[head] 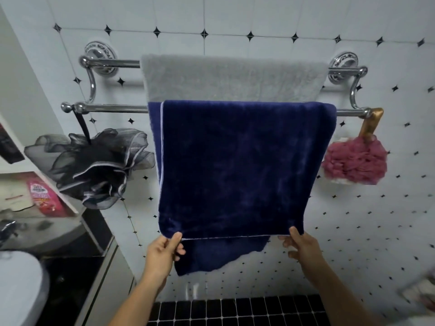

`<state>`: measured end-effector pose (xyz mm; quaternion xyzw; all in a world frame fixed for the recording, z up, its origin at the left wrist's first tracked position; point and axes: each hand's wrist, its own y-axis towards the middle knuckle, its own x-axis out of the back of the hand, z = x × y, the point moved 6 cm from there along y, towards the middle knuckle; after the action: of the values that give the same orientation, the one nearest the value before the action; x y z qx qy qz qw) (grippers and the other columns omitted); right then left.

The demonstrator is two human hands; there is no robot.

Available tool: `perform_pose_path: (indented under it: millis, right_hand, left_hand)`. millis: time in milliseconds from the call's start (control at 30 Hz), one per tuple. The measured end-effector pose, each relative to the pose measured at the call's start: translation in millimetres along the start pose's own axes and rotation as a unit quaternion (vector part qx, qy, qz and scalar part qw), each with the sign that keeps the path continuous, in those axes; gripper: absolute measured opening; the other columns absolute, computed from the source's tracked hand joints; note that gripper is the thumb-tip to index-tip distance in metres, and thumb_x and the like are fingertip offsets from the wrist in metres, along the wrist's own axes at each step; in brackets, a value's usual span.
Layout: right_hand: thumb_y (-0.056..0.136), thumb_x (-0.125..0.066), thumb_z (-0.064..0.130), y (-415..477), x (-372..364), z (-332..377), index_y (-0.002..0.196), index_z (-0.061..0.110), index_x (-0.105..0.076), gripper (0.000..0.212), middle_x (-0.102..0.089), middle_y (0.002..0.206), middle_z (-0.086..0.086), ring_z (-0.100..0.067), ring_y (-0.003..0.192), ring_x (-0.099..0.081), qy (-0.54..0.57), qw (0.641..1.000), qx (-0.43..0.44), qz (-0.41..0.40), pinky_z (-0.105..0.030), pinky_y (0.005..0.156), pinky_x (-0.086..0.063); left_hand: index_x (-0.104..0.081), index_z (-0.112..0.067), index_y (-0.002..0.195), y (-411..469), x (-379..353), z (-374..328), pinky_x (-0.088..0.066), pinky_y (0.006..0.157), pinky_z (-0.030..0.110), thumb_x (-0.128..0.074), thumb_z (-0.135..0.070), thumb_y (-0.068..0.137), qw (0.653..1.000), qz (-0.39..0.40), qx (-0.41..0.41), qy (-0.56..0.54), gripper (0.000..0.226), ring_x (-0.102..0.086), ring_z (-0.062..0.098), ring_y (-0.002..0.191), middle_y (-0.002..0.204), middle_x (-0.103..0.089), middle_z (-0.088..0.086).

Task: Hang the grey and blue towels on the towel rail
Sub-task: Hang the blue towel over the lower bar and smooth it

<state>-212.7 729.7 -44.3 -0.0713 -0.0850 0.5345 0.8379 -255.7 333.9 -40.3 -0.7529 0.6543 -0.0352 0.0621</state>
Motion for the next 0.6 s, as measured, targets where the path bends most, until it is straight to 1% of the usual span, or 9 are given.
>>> perform_pose_path:
  millis: [100,200,300,367,400,433,500,533,600]
  right_hand:
    - [0.098,-0.051,0.033,-5,5,-42,0.1,0.007,-0.066,0.03,-0.078,0.082,-0.005,-0.021,0.073,-0.062,-0.027,0.997,-0.067,-0.001,-0.029,0.054,-0.046]
    - [0.097,-0.053,0.034,-14,10,-80,0.092,0.005,-0.071,0.035,-0.078,0.086,-0.008,-0.022,0.072,-0.063,-0.056,0.99,-0.131,-0.012,-0.029,0.058,-0.046]
    - [0.096,-0.055,0.037,-29,13,-111,0.099,0.006,-0.067,0.033,-0.078,0.084,-0.007,-0.025,0.074,-0.063,-0.078,0.978,-0.195,0.007,-0.029,0.059,-0.043]
    - [0.094,-0.058,0.034,-32,14,-117,0.106,0.003,-0.066,0.034,-0.077,0.089,-0.01,-0.028,0.08,-0.062,-0.089,0.974,-0.208,0.03,-0.031,0.062,-0.044]
    - [0.094,-0.061,0.03,-29,16,-114,0.11,0.002,-0.065,0.033,-0.074,0.097,-0.014,-0.029,0.084,-0.062,-0.095,0.975,-0.196,0.035,-0.034,0.065,-0.046]
    - [0.093,-0.062,0.027,-24,18,-106,0.112,0.003,-0.065,0.031,-0.071,0.108,-0.017,-0.029,0.09,-0.061,-0.107,0.979,-0.172,0.038,-0.039,0.073,-0.049]
    - [0.091,-0.064,0.027,-15,22,-73,0.12,0.007,-0.061,0.036,-0.062,0.124,-0.013,-0.027,0.105,-0.057,-0.134,0.985,-0.095,0.046,-0.043,0.091,-0.046]
    - [0.089,-0.065,0.031,-13,22,-47,0.126,0.01,-0.058,0.043,-0.059,0.127,-0.007,-0.023,0.11,-0.056,-0.14,0.988,-0.044,0.045,-0.042,0.094,-0.045]
    - [0.085,-0.064,0.041,-10,19,15,0.126,0.019,-0.057,0.048,-0.06,0.126,0.003,-0.008,0.108,-0.059,-0.132,0.988,0.068,0.038,-0.034,0.091,-0.046]
  left_hand:
    - [-0.065,-0.005,0.08,-10,1,38,-0.051,0.057,0.029,-0.065,-0.025,0.09,0.998,0.006,0.054,0.019,0.023,-0.061,0.019,0.06,0.059,-0.067,0.003]
    - [-0.063,-0.002,0.075,-24,8,70,-0.051,0.067,0.037,-0.065,-0.03,0.09,0.993,0.014,0.104,0.048,0.031,-0.06,0.024,0.065,0.065,-0.07,0.009]
    - [-0.063,0.004,0.079,-37,16,93,-0.051,0.067,0.037,-0.064,-0.027,0.089,0.988,0.008,0.146,0.057,0.033,-0.062,0.029,0.071,0.065,-0.072,0.01]
    - [-0.063,0.007,0.083,-41,18,97,-0.051,0.069,0.036,-0.065,-0.026,0.089,0.985,0.002,0.157,0.066,0.034,-0.067,0.029,0.078,0.066,-0.074,0.009]
    - [-0.062,0.004,0.084,-40,18,95,-0.052,0.074,0.037,-0.065,-0.027,0.088,0.986,0.0,0.154,0.071,0.032,-0.068,0.028,0.081,0.069,-0.074,0.01]
    - [-0.06,0.001,0.084,-38,18,89,-0.052,0.081,0.04,-0.067,-0.026,0.087,0.986,0.002,0.147,0.081,0.029,-0.066,0.027,0.082,0.073,-0.072,0.009]
    - [-0.055,-0.007,0.088,-30,19,69,-0.05,0.091,0.043,-0.073,-0.02,0.083,0.987,0.02,0.116,0.106,0.023,-0.061,0.024,0.081,0.079,-0.062,0.008]
    - [-0.055,-0.012,0.095,-25,17,53,-0.051,0.091,0.041,-0.076,-0.015,0.08,0.99,0.036,0.091,0.104,0.026,-0.062,0.022,0.083,0.084,-0.064,0.006]
    - [-0.053,-0.019,0.112,-15,12,12,-0.054,0.084,0.029,-0.081,-0.009,0.072,0.995,0.07,0.032,0.057,0.049,-0.068,0.02,0.094,0.097,-0.072,0.003]
